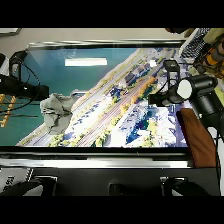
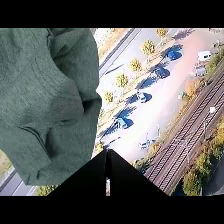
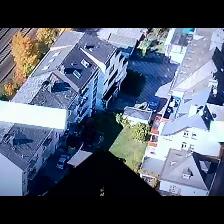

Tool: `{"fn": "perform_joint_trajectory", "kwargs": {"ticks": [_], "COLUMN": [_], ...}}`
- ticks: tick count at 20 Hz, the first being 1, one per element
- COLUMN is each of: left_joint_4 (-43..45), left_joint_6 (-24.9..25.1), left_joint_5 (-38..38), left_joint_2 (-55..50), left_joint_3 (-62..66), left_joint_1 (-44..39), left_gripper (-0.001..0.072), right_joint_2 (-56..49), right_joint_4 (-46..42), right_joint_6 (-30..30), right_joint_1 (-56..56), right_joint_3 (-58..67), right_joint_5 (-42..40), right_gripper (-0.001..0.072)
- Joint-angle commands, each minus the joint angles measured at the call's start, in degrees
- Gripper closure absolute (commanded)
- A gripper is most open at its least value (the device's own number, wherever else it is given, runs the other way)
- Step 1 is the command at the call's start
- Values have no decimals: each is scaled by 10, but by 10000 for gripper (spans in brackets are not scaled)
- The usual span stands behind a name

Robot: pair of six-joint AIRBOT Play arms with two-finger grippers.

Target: Fold the clothes and pants, and hang the long-sleeved shirts on hangers.

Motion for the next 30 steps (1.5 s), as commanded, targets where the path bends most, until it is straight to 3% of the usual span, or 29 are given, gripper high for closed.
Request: {"fn": "perform_joint_trajectory", "kwargs": {"ticks": [1,28,29,30], "left_joint_4": [0,0,1,9], "left_joint_6": [0,0,0,-2], "left_joint_5": [0,0,0,0], "left_joint_2": [0,0,0,0], "left_joint_3": [0,0,0,0], "left_joint_1": [0,0,0,0], "left_gripper": [688,688,682,526], "right_joint_2": [0,0,0,0], "right_joint_4": [0,0,0,0], "right_joint_6": [0,0,0,0], "right_joint_1": [0,0,0,0], "right_joint_3": [1,1,1,1], "right_joint_5": [0,0,0,0], "right_gripper": [673,673,673,673]}}
